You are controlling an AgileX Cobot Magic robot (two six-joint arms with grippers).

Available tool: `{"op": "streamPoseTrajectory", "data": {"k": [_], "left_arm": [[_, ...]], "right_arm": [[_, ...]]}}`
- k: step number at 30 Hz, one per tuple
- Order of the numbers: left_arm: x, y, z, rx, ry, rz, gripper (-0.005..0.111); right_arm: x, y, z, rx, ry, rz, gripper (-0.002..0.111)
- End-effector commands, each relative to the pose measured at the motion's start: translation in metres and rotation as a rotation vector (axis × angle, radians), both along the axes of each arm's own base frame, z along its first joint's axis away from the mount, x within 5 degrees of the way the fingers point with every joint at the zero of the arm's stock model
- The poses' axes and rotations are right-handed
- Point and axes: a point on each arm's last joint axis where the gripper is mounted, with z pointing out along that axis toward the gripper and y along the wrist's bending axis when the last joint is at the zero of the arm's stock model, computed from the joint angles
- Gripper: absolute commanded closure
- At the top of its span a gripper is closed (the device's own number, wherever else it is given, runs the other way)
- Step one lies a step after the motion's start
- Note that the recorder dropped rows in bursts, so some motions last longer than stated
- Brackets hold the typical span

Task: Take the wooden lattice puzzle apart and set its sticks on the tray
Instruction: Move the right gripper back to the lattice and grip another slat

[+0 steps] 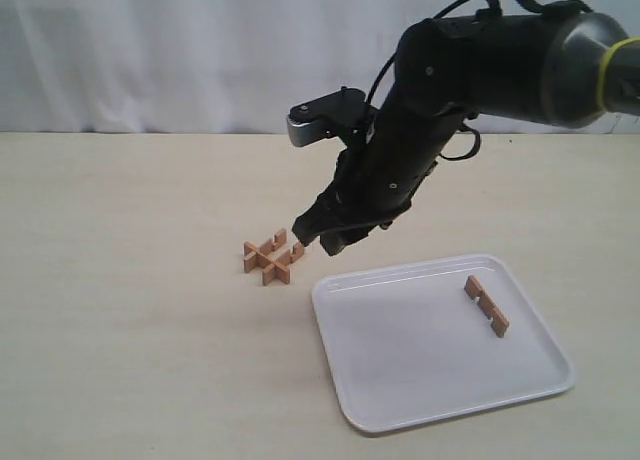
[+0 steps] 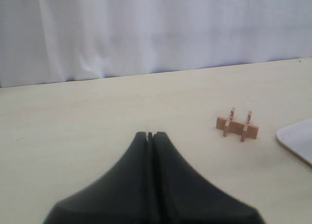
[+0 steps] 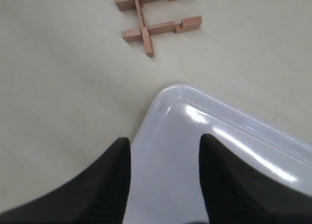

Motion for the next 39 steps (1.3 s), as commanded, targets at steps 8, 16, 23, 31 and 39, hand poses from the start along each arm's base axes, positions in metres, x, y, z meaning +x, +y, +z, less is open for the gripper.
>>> {"op": "streamPoseTrajectory", "data": {"k": [8,16,23,31,39], "left_arm": [[0.0,0.0,0.0,-0.005,-0.008,-0.002,0.107],[0.0,0.0,0.0,-0.005,-0.008,-0.002,0.107],[0.0,0.0,0.0,-0.005,-0.008,-0.002,0.107],[0.0,0.0,0.0,-0.005,-0.008,-0.002,0.107],[0.0,0.0,0.0,-0.005,-0.008,-0.002,0.107]], "right_arm": [[0.018,0.019,-0.016,-0.032,0.053,0.013,0.09],[0.032,0.029,-0.042,-0.036,0.065,0.049,0.09],[0.048,0.038,-0.066,-0.047,0.077,0.077,0.09],[0.057,0.049,-0.078,0.004,0.094,0.109,0.09],[0.059,0.049,-0.089,-0.026,0.093,0.126,0.088]]}}
